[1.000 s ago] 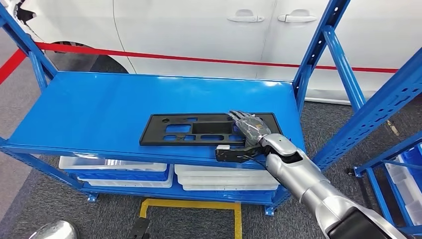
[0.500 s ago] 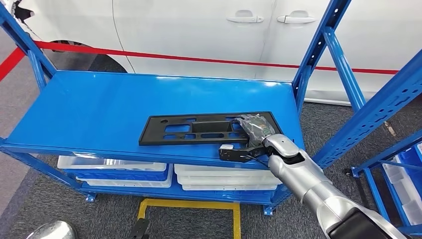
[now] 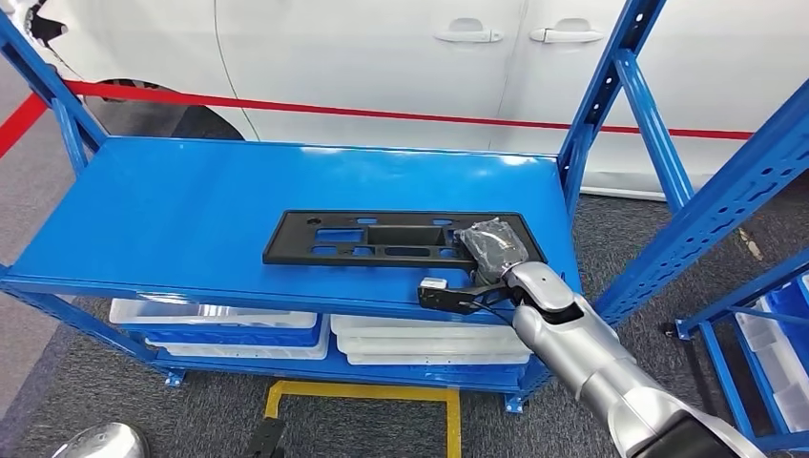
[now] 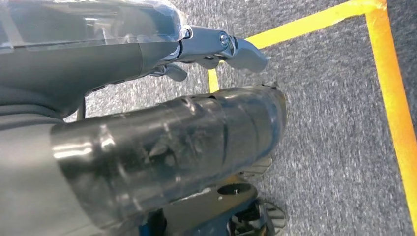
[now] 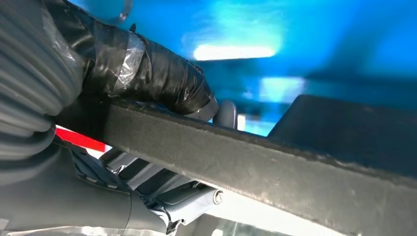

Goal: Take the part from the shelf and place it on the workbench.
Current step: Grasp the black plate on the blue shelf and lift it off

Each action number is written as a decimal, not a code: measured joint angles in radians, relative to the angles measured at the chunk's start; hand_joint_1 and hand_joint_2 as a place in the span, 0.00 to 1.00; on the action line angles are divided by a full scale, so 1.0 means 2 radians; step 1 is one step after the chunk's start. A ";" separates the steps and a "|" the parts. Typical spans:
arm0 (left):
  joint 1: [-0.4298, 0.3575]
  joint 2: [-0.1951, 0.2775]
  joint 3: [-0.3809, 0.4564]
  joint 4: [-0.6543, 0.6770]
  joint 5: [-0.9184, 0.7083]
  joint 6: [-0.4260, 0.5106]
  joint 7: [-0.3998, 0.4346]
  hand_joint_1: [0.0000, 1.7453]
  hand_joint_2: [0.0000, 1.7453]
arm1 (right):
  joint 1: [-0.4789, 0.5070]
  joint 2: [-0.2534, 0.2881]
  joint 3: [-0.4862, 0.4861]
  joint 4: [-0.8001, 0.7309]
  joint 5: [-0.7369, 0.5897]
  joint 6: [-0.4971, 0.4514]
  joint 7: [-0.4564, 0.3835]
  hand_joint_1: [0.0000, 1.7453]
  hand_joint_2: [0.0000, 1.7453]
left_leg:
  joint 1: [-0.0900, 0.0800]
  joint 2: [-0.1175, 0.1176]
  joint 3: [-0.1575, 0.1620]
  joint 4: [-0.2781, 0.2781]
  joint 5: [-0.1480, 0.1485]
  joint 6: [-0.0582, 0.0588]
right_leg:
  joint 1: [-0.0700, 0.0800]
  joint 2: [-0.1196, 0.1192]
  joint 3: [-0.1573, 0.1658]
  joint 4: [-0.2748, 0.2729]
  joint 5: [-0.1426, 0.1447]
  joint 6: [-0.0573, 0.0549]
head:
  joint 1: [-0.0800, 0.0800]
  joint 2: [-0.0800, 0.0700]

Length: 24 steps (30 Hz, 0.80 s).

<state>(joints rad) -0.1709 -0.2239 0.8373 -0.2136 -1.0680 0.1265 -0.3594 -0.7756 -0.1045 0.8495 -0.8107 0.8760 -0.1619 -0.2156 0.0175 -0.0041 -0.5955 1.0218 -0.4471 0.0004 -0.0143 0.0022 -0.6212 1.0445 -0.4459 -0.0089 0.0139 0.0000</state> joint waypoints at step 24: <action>0.006 0.000 0.000 0.000 0.017 0.001 -0.012 0.00 0.00 | 0.175 0.028 -0.032 -0.286 0.230 -0.173 0.096 1.00 1.00 | 0.001 -0.001 0.004 -0.009 0.004 0.016 | -0.001 -0.001 -0.048 0.110 -0.047 0.008 | 0.001 0.000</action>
<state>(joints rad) -0.1579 -0.2235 0.8366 -0.2136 -1.0344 0.1284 -0.3842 -0.4252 -0.0493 0.7857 -1.3825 1.3352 -0.5070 -0.0243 0.0199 -0.0061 -0.5882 1.0047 -0.4388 0.0318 -0.0165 0.0003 -0.7168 1.2635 -0.5398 0.0073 0.0154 0.0000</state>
